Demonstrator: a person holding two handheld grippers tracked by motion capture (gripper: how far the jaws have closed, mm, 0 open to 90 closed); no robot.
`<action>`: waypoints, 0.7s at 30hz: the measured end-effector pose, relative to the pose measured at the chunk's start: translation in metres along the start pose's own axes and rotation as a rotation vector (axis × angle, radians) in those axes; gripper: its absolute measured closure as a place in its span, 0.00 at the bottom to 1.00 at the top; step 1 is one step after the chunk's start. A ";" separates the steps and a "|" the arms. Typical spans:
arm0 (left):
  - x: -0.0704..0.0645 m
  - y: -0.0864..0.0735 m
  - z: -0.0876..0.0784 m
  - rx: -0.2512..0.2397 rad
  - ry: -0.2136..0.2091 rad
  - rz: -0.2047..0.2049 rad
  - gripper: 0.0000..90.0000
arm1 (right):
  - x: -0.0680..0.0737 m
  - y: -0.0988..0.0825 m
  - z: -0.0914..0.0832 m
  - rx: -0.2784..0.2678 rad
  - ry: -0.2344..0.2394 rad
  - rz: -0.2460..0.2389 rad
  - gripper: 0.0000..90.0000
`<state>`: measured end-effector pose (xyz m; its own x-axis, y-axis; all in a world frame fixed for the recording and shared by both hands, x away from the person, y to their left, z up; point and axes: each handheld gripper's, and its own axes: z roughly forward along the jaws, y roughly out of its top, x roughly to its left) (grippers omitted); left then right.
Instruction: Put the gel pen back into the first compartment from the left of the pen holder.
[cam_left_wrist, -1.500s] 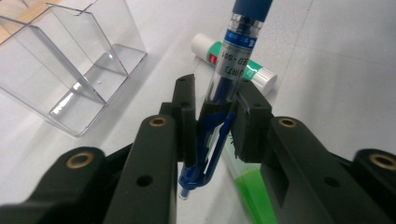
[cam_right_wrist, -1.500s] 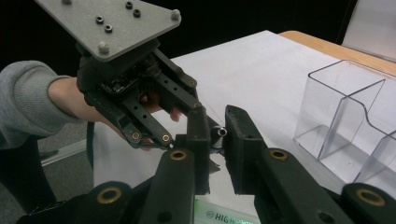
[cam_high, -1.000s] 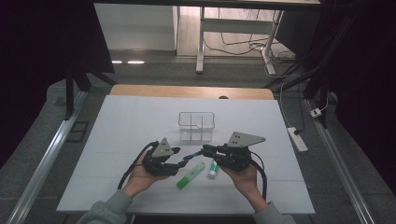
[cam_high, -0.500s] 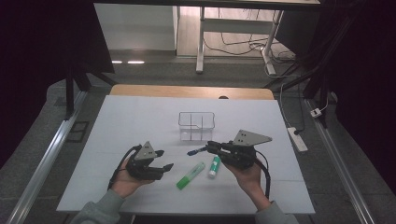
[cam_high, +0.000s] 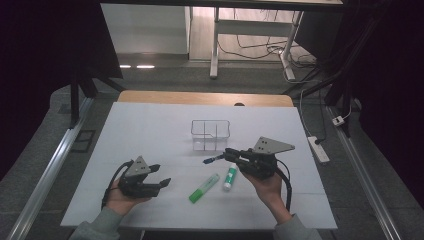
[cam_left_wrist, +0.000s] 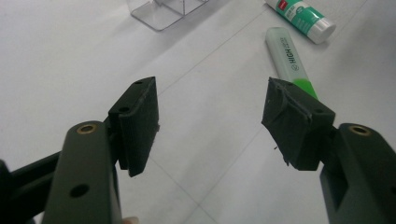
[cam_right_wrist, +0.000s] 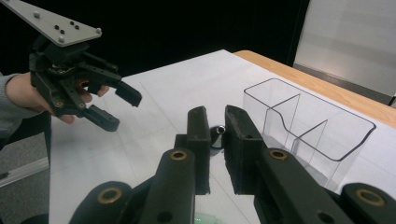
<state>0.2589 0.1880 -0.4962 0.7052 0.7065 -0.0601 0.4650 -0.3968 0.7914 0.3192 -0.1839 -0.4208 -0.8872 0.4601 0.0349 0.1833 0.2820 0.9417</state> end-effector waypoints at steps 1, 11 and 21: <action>0.000 -0.002 -0.002 -0.002 0.002 -0.004 0.39 | 0.000 0.000 0.000 -0.001 -0.001 -0.001 0.89; 0.008 -0.017 -0.013 0.007 0.048 -0.025 0.39 | -0.001 0.003 0.000 -0.008 -0.001 -0.004 0.89; 0.013 -0.024 -0.012 0.025 0.055 -0.043 0.38 | -0.002 0.008 -0.003 -0.026 -0.037 0.003 0.89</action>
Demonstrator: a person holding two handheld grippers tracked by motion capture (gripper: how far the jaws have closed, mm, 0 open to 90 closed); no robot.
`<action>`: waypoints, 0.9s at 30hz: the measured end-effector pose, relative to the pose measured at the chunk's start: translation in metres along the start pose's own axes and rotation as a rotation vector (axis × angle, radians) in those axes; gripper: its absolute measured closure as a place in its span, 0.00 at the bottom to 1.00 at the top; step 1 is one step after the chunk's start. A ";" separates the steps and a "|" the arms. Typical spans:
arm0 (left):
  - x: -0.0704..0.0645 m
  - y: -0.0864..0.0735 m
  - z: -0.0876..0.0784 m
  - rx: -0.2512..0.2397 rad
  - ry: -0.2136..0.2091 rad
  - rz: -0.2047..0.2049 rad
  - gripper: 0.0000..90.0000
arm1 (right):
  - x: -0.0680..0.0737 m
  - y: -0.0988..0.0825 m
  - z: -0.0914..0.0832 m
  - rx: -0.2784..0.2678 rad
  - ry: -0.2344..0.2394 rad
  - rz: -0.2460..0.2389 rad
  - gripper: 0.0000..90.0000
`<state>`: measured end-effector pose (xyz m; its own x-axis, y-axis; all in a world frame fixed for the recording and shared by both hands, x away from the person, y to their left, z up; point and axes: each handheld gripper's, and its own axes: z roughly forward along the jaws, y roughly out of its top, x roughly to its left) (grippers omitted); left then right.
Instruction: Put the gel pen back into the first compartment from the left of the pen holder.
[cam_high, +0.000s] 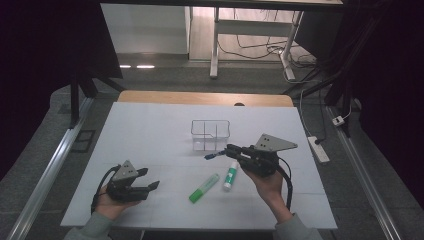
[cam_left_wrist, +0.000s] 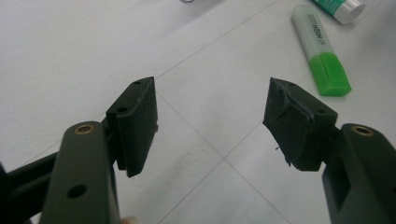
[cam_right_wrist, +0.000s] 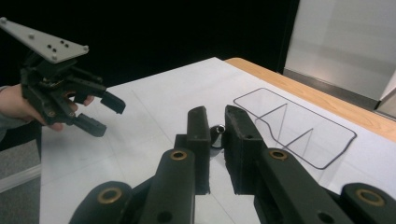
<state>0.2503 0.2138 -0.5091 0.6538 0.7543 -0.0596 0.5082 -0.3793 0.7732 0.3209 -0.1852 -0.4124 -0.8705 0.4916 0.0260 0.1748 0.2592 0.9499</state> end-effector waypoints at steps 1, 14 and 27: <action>0.000 0.000 0.000 0.000 0.000 -0.002 0.38 | -0.001 0.000 0.000 -0.001 0.003 0.004 0.89; 0.008 -0.008 -0.007 -0.003 0.015 -0.027 0.37 | -0.003 0.004 0.002 -0.012 0.008 0.014 0.89; 0.011 -0.009 -0.008 -0.013 0.001 -0.036 0.36 | -0.006 0.023 0.006 -0.030 -0.007 0.005 0.89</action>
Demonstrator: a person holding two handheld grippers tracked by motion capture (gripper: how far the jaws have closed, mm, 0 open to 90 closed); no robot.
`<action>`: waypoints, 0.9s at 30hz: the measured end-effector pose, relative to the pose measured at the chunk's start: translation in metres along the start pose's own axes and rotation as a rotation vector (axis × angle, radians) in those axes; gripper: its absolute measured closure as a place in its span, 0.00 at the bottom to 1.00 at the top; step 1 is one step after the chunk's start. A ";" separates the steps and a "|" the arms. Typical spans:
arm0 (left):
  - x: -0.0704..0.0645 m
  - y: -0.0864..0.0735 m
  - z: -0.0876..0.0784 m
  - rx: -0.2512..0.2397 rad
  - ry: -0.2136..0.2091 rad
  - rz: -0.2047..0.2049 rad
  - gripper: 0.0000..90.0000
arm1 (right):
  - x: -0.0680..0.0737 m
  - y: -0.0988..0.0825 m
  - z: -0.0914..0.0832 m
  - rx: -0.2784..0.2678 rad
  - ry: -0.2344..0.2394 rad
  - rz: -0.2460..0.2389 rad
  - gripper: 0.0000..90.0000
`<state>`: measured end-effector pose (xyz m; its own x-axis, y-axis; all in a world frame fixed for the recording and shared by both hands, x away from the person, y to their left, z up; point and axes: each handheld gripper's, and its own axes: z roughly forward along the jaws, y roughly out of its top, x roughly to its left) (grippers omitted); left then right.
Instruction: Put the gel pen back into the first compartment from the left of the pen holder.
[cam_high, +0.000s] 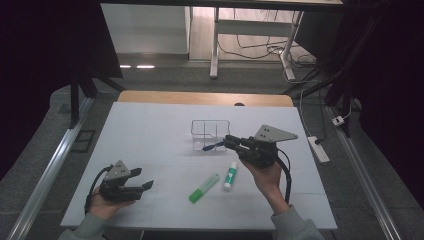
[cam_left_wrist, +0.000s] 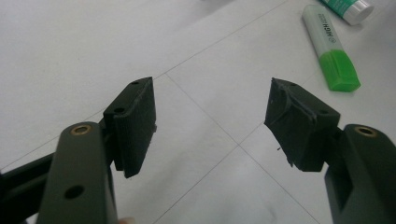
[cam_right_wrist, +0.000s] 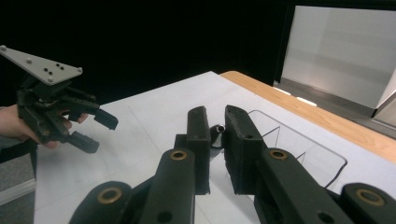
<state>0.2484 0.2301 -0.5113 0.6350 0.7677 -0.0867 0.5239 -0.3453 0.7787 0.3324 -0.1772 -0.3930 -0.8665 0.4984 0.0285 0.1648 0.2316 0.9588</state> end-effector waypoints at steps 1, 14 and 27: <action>0.000 0.000 0.000 0.000 -0.001 -0.001 0.36 | -0.001 0.002 0.001 0.003 -0.003 -0.003 0.89; 0.001 0.000 0.000 -0.001 0.005 -0.007 0.36 | -0.018 0.018 0.014 0.012 -0.042 0.001 0.89; 0.002 -0.001 0.001 0.006 0.005 -0.008 0.36 | -0.036 0.038 0.043 0.043 -0.071 0.011 0.89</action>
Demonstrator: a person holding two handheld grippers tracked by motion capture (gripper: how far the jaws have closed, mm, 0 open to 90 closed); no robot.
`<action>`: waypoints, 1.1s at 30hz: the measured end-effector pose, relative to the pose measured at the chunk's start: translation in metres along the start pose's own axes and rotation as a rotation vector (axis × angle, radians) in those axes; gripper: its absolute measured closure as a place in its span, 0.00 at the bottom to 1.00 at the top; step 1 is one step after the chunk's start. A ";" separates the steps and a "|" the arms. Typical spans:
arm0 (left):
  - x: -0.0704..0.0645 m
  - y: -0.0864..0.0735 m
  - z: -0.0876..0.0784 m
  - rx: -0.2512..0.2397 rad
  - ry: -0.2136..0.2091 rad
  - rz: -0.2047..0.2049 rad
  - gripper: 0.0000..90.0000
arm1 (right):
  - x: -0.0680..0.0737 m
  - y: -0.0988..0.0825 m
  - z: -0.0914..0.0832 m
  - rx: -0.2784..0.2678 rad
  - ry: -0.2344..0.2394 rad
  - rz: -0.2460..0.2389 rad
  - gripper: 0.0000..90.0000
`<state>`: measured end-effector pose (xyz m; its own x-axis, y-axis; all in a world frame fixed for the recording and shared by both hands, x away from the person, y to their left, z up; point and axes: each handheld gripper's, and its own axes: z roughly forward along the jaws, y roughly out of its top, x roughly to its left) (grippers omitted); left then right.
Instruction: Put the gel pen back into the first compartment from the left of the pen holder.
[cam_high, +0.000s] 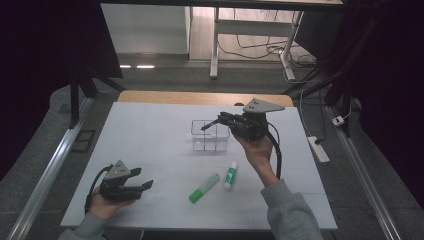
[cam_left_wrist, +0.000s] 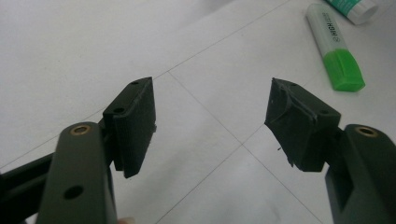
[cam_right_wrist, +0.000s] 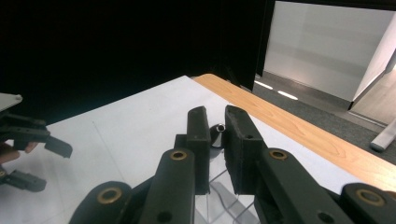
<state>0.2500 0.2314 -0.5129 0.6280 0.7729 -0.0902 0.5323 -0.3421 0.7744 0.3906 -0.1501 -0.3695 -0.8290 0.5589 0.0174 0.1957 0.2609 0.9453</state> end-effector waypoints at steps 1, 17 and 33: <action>0.000 0.000 0.000 0.000 0.000 0.000 0.36 | 0.000 0.002 0.002 0.004 -0.002 0.000 0.89; 0.002 -0.001 0.000 0.003 0.003 -0.008 0.36 | -0.012 0.006 0.038 0.090 -0.032 -0.003 0.89; 0.003 -0.001 0.002 0.012 0.002 -0.003 0.36 | -0.018 -0.002 0.062 0.177 -0.023 0.015 0.80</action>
<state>0.2525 0.2327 -0.5147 0.6254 0.7750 -0.0910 0.5409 -0.3465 0.7664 0.4379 -0.1116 -0.3920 -0.8136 0.5811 0.0216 0.2988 0.3859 0.8728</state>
